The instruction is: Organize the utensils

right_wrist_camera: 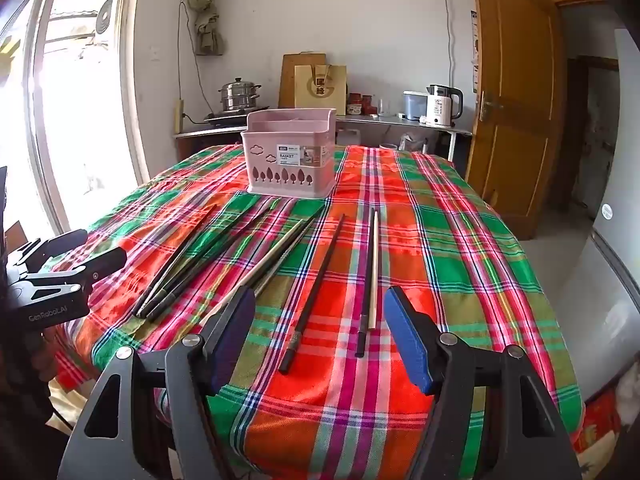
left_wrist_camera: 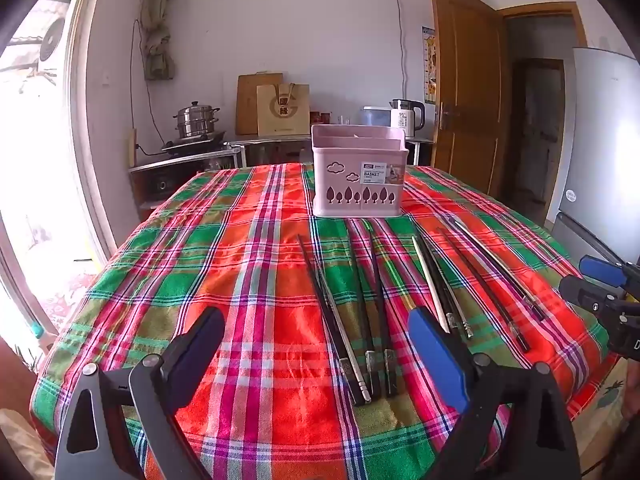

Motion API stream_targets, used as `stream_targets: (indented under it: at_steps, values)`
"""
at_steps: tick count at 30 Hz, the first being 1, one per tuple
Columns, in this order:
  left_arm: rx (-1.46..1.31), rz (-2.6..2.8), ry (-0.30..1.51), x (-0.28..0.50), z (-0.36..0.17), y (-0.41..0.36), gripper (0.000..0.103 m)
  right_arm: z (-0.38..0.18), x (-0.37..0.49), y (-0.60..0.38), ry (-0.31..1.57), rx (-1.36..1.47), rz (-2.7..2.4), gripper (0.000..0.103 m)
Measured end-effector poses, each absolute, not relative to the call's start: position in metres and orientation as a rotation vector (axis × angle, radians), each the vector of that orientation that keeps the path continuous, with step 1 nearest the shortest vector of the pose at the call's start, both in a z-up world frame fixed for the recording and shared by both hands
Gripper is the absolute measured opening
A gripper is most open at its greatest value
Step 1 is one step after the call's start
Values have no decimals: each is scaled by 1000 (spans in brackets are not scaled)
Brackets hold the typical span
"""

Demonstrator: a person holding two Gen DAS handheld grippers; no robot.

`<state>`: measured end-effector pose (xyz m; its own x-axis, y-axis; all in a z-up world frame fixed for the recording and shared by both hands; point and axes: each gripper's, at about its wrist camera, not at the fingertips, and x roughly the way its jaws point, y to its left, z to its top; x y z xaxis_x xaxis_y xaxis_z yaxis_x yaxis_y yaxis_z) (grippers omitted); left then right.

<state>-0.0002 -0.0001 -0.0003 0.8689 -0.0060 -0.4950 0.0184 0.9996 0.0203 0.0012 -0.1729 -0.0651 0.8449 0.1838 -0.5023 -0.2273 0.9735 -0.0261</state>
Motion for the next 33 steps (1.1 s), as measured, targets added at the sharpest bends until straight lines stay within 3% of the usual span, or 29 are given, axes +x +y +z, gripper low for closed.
stream_targets:
  at_steps: [33]
  values:
    - [-1, -16, 542, -1, 0, 5, 94, -59, -2, -166, 505, -109, 221, 67]
